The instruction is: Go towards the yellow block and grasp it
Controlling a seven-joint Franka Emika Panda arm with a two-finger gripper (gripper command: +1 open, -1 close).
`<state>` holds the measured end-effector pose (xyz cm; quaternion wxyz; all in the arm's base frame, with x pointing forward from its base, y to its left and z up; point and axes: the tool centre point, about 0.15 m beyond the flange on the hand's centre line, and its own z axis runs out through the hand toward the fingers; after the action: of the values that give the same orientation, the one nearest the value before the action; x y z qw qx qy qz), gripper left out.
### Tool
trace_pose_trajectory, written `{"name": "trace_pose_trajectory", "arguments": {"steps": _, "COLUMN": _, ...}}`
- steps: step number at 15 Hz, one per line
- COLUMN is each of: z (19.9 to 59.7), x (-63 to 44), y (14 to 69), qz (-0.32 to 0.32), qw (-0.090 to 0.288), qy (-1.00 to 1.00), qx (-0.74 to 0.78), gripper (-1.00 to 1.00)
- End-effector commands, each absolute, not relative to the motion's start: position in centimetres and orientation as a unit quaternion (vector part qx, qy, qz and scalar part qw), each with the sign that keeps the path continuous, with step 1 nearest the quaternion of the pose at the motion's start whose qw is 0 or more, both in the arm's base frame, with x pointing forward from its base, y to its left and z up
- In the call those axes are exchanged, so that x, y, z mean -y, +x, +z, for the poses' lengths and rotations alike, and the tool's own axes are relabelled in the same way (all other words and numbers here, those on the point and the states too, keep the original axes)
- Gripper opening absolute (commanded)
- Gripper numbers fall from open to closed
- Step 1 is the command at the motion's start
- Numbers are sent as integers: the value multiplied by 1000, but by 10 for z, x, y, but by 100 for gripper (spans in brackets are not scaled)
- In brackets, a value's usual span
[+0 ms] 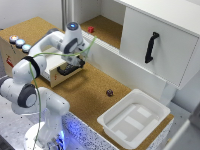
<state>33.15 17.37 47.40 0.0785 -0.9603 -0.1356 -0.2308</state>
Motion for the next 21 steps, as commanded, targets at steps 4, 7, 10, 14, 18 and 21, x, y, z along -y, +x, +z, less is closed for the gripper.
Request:
{"name": "trace_pose_trajectory", "arguments": {"steps": 4, "z": 503, "x": -350, "y": 365, "qz": -182, "qw": 83, "qy": -939, "qx": 279, "gripper": 100}}
{"name": "trace_pose_trajectory", "arguments": {"steps": 7, "z": 503, "x": -396, "y": 363, "qz": -174, "qw": 90, "qy": -923, "qx": 331, "gripper": 100}}
{"name": "trace_pose_trajectory", "arguments": {"steps": 10, "z": 492, "x": -434, "y": 357, "qz": -153, "qw": 48, "qy": -894, "qx": 419, "gripper": 100}}
{"name": "trace_pose_trajectory", "arguments": {"steps": 14, "z": 477, "x": -459, "y": 358, "qz": -121, "qw": -34, "qy": -842, "qx": 524, "gripper": 100}}
{"name": "trace_pose_trajectory", "arguments": {"steps": 18, "z": 463, "x": -475, "y": 369, "qz": -76, "qw": -55, "qy": -816, "qx": 571, "gripper": 100}}
{"name": "trace_pose_trajectory", "arguments": {"steps": 21, "z": 455, "x": -482, "y": 370, "qz": -46, "qw": -44, "qy": -808, "qx": 586, "gripper": 100}}
